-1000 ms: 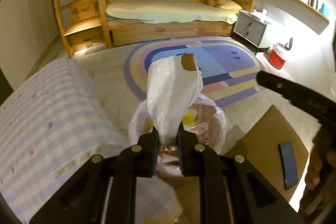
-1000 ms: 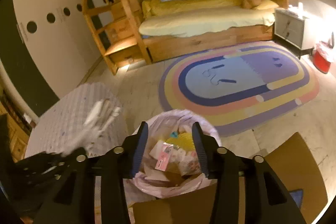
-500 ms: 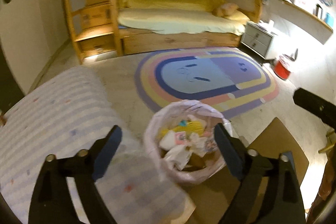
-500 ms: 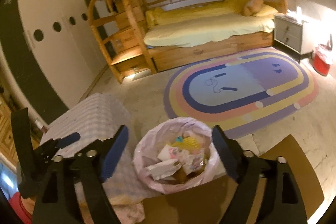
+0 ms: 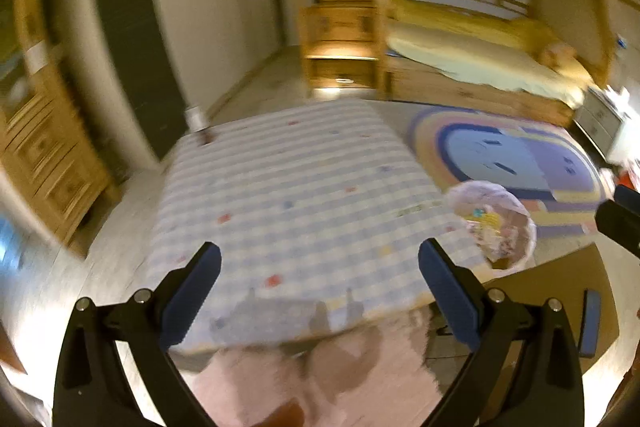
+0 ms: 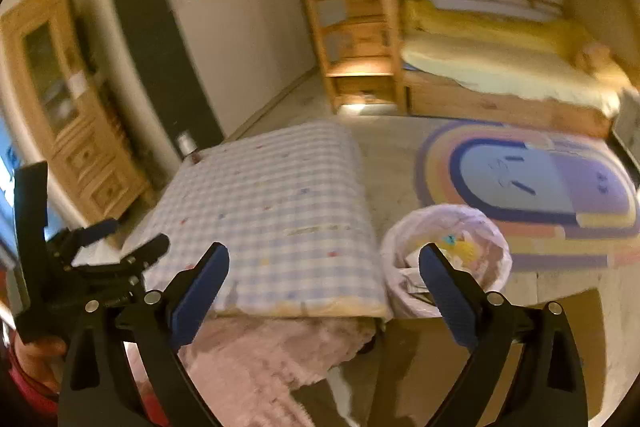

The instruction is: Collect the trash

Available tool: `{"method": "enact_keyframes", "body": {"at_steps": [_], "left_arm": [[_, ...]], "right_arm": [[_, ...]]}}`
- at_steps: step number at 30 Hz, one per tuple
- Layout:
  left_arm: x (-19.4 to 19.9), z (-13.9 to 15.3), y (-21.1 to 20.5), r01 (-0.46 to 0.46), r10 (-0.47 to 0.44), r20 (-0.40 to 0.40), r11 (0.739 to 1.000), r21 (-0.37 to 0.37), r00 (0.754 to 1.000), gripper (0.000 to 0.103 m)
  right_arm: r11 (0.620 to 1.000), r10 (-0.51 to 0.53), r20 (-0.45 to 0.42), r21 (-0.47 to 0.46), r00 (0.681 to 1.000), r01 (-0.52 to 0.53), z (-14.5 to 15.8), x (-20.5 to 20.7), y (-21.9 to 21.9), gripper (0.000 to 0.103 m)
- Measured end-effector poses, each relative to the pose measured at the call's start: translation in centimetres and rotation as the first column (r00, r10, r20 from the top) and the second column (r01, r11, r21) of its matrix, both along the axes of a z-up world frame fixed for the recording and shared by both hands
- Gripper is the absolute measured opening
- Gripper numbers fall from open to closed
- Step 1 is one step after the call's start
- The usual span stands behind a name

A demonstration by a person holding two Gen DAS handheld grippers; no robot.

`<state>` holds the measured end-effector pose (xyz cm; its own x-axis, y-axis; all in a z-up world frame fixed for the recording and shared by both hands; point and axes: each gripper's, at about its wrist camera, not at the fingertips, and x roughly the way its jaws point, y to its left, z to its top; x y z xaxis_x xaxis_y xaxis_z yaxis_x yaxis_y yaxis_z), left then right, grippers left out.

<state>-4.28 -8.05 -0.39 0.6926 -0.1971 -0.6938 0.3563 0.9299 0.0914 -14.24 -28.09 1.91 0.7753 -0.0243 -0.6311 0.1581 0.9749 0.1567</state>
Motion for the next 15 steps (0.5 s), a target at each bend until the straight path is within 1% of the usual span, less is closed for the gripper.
{"method": "enact_keyframes", "body": {"at_steps": [2, 4, 7, 11, 15], "left_arm": [[-0.5, 0.6, 2.3, -0.052, 0.052, 0.007, 0.999, -0.001, 0.999, 0.096], [-1.3, 1.3, 4.7, -0.104, 0.103, 0.03, 0.995, 0.008, 0.994, 0.096], [-2.3, 1.9, 7.2, -0.149, 0.148, 0.048, 0.989, 0.017, 0.988, 0.096], [-3.3, 2.1, 8.9, -0.169, 0.168, 0.044, 0.986, 0.008, 0.985, 0.096], [-3.7, 2.2, 9.3, -0.163, 0.162, 0.047, 0.987, 0.006, 0.986, 0.096]], "right_arm": [[0.999, 0.034, -0.005, -0.038, 0.999, -0.035, 0.6, -0.2, 1.9, 0.095], [0.996, 0.058, -0.006, -0.063, 0.998, -0.058, 1.2, -0.4, 3.5, 0.095], [0.993, 0.077, 0.003, -0.093, 0.997, -0.077, 2.1, -0.9, 5.1, 0.095], [0.989, 0.086, -0.007, -0.116, 0.996, -0.086, 2.4, -1.1, 6.2, 0.095], [0.986, 0.1, -0.02, -0.129, 0.995, -0.102, 2.4, -0.9, 7.1, 0.095]]}}
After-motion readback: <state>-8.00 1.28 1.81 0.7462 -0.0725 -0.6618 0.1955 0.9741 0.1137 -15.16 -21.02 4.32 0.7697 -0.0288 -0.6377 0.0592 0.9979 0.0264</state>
